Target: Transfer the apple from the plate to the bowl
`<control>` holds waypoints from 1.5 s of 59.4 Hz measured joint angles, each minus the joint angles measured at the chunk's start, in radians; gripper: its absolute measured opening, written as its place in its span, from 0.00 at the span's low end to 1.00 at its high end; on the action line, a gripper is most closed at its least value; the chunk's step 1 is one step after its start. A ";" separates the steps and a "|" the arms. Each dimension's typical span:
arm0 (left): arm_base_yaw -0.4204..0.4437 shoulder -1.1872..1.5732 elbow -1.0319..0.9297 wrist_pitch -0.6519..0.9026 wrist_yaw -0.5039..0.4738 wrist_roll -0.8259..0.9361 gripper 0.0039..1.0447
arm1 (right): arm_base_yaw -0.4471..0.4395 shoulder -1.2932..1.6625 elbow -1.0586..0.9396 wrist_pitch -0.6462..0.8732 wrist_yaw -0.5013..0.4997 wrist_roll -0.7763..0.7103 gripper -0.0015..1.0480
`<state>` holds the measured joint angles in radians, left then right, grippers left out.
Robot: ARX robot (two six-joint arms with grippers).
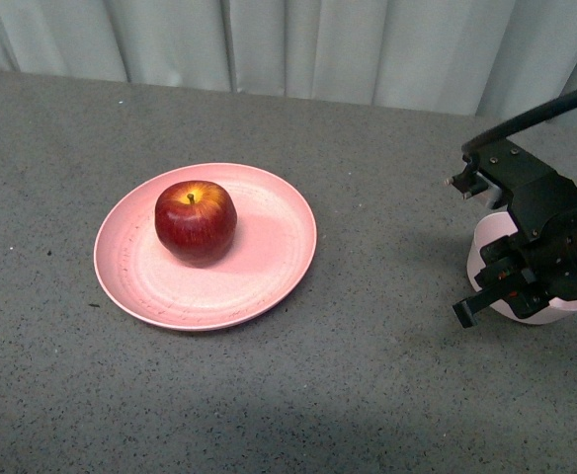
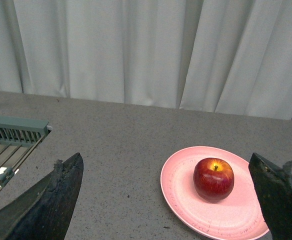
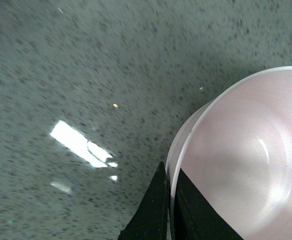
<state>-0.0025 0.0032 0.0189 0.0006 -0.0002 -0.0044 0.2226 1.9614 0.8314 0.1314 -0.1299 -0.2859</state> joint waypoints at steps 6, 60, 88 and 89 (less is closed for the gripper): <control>0.000 0.000 0.000 0.000 0.000 0.000 0.94 | 0.013 -0.050 0.005 0.004 -0.090 0.021 0.01; 0.000 0.000 0.000 0.000 0.000 0.000 0.94 | 0.219 0.079 0.119 0.011 -0.167 0.147 0.01; 0.000 0.000 0.000 0.000 0.000 0.000 0.94 | 0.202 0.045 0.015 0.187 -0.173 0.200 0.53; 0.000 0.000 0.000 0.000 0.000 0.000 0.94 | 0.201 0.040 0.009 0.199 -0.171 0.204 0.55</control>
<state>-0.0025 0.0032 0.0189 0.0006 -0.0006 -0.0044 0.4232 2.0014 0.8402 0.3302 -0.3008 -0.0814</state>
